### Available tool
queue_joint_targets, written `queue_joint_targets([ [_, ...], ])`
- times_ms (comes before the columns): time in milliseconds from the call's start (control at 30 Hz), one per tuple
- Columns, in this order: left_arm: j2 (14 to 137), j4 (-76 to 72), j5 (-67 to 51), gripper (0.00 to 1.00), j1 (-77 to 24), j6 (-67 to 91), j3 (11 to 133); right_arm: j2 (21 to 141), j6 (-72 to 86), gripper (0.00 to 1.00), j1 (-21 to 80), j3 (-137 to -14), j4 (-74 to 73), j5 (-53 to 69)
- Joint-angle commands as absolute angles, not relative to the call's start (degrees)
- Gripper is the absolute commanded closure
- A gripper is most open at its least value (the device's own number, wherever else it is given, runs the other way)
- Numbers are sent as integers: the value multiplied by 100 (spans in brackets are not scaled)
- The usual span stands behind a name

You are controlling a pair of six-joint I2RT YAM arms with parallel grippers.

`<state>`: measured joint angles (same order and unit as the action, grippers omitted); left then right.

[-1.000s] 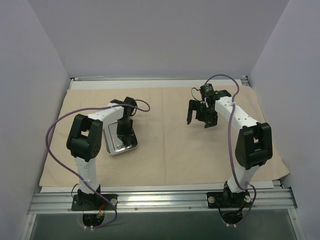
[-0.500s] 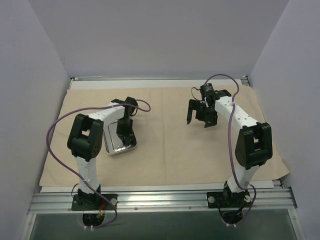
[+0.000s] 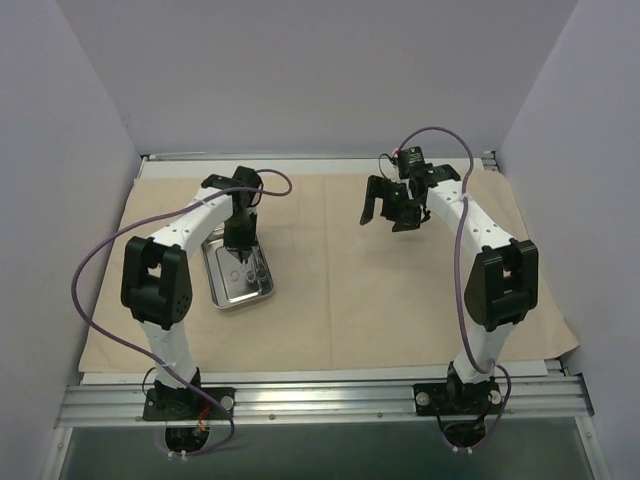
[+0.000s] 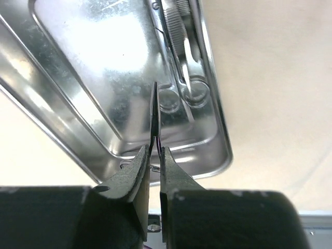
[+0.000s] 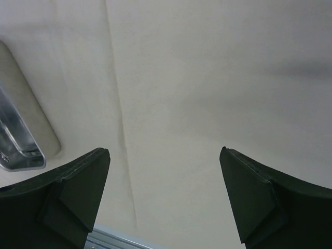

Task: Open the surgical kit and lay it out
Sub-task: Place the medical item in the surgical kit.

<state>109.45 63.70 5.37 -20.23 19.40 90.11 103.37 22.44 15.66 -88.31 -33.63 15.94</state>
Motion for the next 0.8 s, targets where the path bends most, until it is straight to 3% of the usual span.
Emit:
queue_joint_targets([
  [0,10381,6732,71,98,-1995,1662,9509,10459,2180,9,1740,-9254,-3112,2187],
  [133,10047,6549,-929,98,-1934,1573,9703,10669,2364,12,2152,-9649,-2271,3092],
  [300,9765,5644,-3036,98,-1846,1748,9282,10977,2786,11,2584,-9826,-951,4437],
  [600,9431,4290,-4815,98,-1837,2223,8755,10213,3875,14,2619,-8280,1825,5580],
  [767,9352,3937,-5264,98,-1837,2276,8596,10081,4016,21,2593,-8060,1942,5871],
])
